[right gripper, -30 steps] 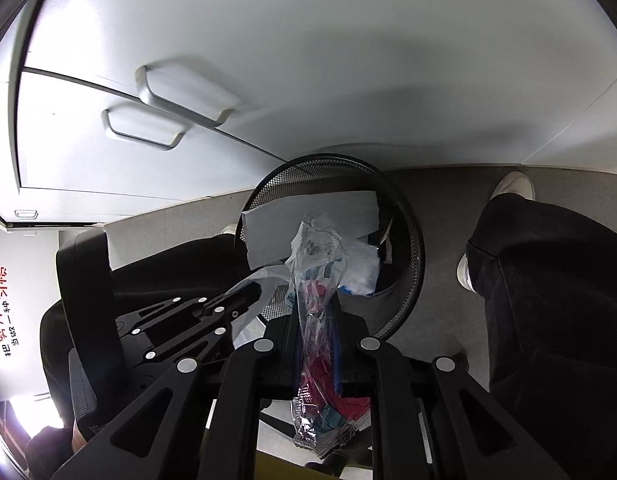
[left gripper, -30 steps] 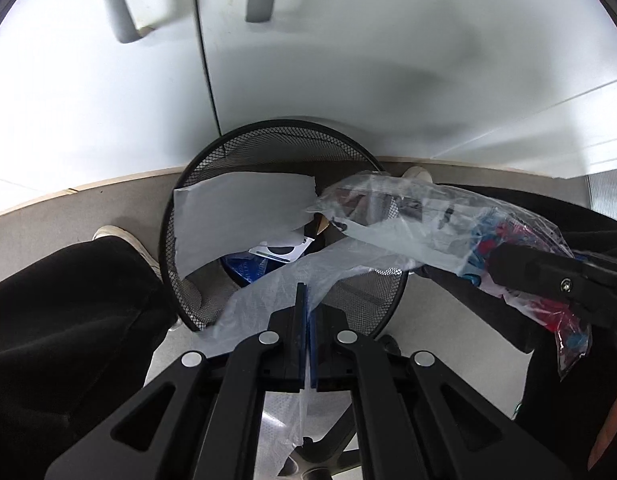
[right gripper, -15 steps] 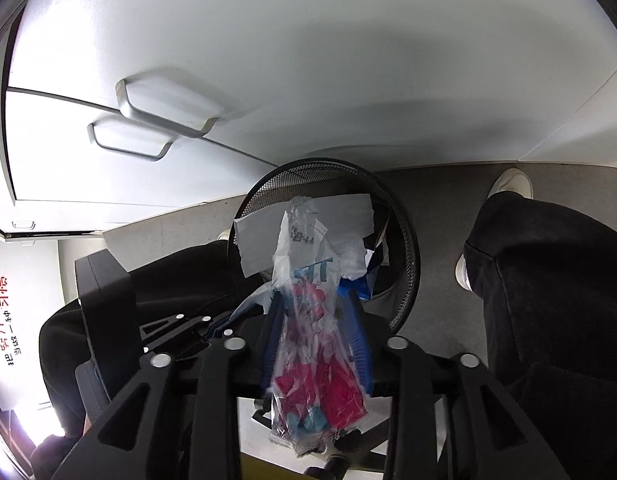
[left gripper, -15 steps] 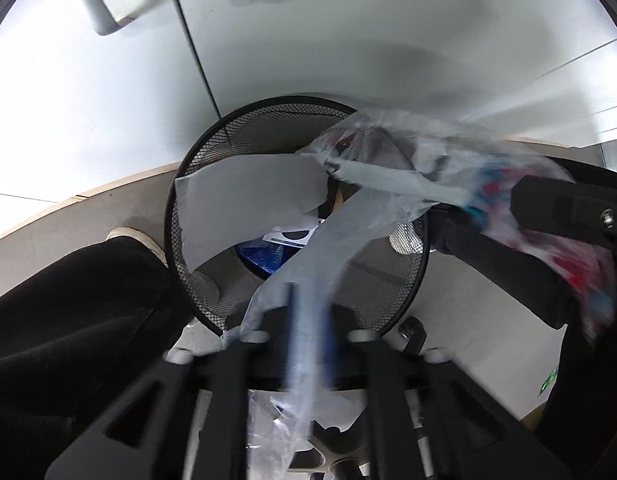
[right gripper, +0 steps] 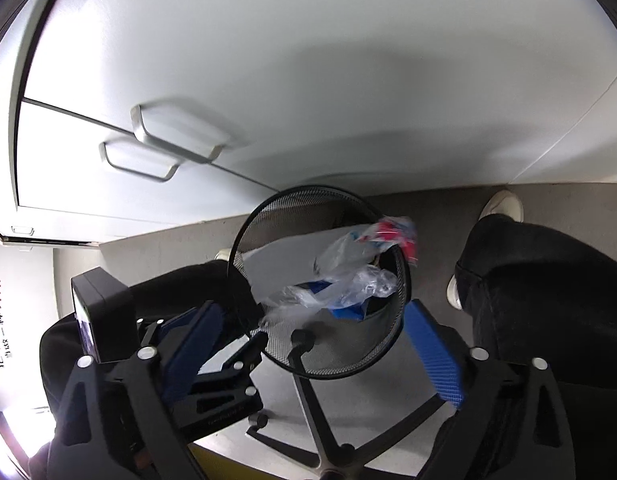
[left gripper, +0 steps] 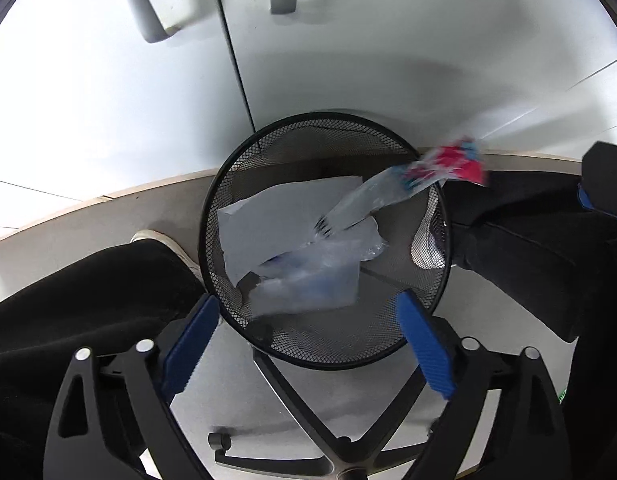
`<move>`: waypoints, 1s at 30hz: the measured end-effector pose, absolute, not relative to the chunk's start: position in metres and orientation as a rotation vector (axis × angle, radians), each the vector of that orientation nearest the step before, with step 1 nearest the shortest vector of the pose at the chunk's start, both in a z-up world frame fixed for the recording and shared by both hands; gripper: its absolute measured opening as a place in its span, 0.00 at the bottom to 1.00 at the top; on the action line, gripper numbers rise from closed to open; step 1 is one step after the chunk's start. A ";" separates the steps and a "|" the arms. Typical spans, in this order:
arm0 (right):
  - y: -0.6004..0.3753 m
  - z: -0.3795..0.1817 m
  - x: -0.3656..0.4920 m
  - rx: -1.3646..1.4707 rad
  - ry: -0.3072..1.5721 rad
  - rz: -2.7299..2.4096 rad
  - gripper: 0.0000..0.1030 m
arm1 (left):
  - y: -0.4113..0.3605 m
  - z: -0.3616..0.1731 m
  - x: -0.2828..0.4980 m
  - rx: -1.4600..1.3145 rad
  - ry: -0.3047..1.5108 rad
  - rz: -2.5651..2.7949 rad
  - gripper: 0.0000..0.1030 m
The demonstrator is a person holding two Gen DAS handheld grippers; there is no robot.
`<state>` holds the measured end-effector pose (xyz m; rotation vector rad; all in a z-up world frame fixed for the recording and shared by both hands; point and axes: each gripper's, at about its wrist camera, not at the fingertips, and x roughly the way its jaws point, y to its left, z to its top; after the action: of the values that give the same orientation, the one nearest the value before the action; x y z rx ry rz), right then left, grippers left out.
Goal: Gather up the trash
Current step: 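Open the right tool to drop the package into the wastebasket, then raise both tools back to the counter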
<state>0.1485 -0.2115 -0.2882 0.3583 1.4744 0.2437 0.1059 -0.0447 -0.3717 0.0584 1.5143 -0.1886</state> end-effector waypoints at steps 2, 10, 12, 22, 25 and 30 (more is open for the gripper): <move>-0.209 -0.287 0.148 0.332 1.474 0.229 0.97 | -0.046 -0.369 0.105 0.077 1.503 -0.187 0.95; -0.207 -0.277 0.140 0.264 1.434 0.194 0.97 | -0.044 -0.366 0.105 0.084 1.484 -0.180 0.96; -0.205 -0.273 0.138 0.250 1.422 0.192 0.97 | -0.044 -0.364 0.103 0.080 1.477 -0.178 0.96; -0.207 -0.237 0.113 0.224 1.336 0.205 0.97 | -0.049 -0.334 0.090 0.112 1.375 -0.188 0.96; -0.212 -0.221 0.103 0.250 1.294 0.208 0.97 | -0.049 -0.318 0.085 0.103 1.331 -0.197 0.96; -0.219 -0.181 0.088 0.242 1.191 0.217 0.97 | -0.043 -0.280 0.073 0.091 1.232 -0.181 0.96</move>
<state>0.0880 -0.2185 -0.1810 0.2420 1.1910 0.2174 0.0732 -0.0435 -0.2799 0.0908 1.2324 -0.1812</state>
